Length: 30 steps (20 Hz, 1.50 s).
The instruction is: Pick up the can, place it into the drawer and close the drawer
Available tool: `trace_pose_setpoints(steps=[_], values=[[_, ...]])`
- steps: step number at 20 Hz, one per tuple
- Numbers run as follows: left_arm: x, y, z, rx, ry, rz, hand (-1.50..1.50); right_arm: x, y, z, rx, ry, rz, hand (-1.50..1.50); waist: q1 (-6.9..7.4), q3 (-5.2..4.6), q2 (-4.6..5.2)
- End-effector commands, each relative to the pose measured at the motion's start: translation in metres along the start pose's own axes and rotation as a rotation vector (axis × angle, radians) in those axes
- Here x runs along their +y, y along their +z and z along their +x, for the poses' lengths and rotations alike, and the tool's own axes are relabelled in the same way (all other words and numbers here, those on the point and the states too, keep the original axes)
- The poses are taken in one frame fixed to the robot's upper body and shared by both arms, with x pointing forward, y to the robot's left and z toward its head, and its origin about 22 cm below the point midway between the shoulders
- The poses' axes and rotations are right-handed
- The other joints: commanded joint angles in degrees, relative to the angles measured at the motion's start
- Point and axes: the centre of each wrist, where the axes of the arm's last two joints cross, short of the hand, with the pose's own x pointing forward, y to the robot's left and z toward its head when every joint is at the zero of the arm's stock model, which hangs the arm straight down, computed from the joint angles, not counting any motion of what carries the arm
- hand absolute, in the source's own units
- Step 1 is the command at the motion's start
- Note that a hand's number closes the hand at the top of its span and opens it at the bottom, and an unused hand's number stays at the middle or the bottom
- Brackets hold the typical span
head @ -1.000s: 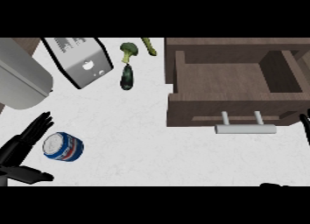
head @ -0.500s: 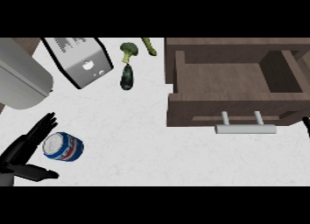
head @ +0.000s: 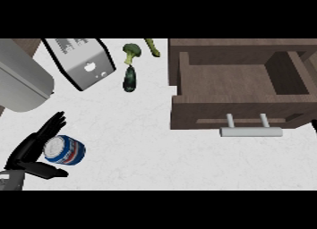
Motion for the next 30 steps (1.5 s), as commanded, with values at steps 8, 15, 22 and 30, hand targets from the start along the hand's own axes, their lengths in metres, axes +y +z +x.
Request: trace_pose_setpoints(steps=[8,15,22,30], values=[[-0.022,-0.016,-0.008,-0.046,0.070,-0.080,-1.50,0.003,-0.001,0.015,0.001,-0.006,0.003,-1.50,0.01,-0.01,0.00],[-0.038,-0.023,-0.011,-0.061,0.079,-0.135,-1.50,-0.005,0.013,0.005,-0.001,-0.016,-0.013,-1.50,-0.08,0.01,-0.03],[-0.031,-0.053,0.014,-0.126,0.131,-0.173,1.50,-0.020,0.014,0.001,-0.002,-0.017,-0.013,-1.50,-0.23,0.02,-0.02],[-0.065,-0.048,0.026,-0.167,0.192,-0.225,1.50,-0.002,0.018,0.001,-0.001,-0.027,-0.020,-1.50,0.91,0.12,-0.37]])
